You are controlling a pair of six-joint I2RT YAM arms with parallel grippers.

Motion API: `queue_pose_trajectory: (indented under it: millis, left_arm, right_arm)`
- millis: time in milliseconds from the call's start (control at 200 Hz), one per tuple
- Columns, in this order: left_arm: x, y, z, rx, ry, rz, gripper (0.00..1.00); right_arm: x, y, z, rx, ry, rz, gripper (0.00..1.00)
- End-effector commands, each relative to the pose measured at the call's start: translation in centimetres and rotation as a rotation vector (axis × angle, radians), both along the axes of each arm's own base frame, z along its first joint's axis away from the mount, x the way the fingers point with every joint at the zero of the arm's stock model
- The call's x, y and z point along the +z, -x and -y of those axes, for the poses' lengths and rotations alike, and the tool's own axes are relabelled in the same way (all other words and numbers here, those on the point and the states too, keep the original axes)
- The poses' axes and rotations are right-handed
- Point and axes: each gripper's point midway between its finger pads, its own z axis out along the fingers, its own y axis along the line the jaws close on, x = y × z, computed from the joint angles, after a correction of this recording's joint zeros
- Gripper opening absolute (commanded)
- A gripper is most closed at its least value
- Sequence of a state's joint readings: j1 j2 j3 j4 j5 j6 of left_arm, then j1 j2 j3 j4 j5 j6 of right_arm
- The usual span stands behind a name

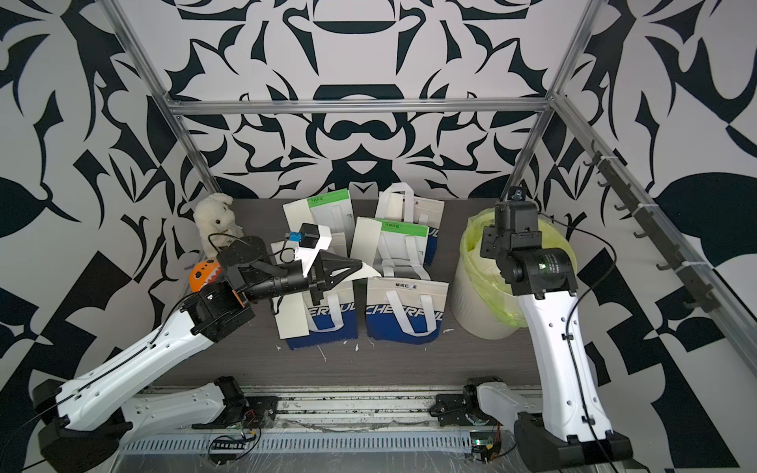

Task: Shred takeout receipts and throw away
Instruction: Place the takeout receipt in the trash bin.

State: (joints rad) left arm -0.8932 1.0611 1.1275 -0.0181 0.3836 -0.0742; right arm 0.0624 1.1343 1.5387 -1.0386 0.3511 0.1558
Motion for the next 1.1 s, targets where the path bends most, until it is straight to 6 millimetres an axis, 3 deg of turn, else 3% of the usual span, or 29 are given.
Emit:
queue_pose_trajectory:
  millis: [0,15,60,165,250,405,510,620,680,890,1095]
  left_arm:
    - [1.2,0.5,-0.2,-0.013,0.018,0.01,0.0]
    - [1.2,0.5,-0.1,-0.013,0.016,0.008,0.0]
    - [1.1,0.4,-0.1,-0.009,0.011,0.005,0.0]
    - [0.7,0.2,0.0,-0.004,0.0,-0.006,0.0]
    - [0.6,0.1,0.1,0.0,-0.001,-0.019,0.0]
    - [0.4,-0.4,0.8,-0.004,0.01,-0.046,0.0]
    - [0.6,-0.4,1.4,-0.023,0.028,-0.061,0.0]
    - [1.0,-0.2,1.8,-0.044,0.057,-0.076,0.0]
    - [1.2,0.0,2.0,-0.058,0.072,-0.081,0.0]
    - [1.6,0.3,2.3,-0.086,0.102,-0.089,0.0]
    - [1.6,0.2,2.6,-0.09,0.104,-0.11,0.0]
  right_arm:
    - [-1.3,0.0,-1.3,0.052,-0.088,-0.064,0.81]
    - [-1.3,0.0,-1.5,0.058,-0.097,-0.066,0.93]
    - [-1.3,-0.1,-1.7,0.066,-0.114,-0.074,0.99]
    - [-1.0,-0.1,-2.5,0.093,-0.158,-0.075,1.0]
    - [0.5,-0.1,-3.8,0.156,-0.209,-0.023,0.99]
    - [6.0,1.1,-11.2,0.536,-0.459,0.182,0.86]
    - [9.3,3.9,-16.3,0.839,-0.659,0.296,0.82]
    - [11.6,7.1,-19.6,1.114,-0.843,0.375,0.83]
    - [11.6,8.1,-20.4,1.185,-0.875,0.375,0.83]
    - [8.2,10.1,-23.6,1.293,-0.805,0.241,0.82]
    - [6.2,10.3,-26.7,1.342,-0.755,0.154,0.75]
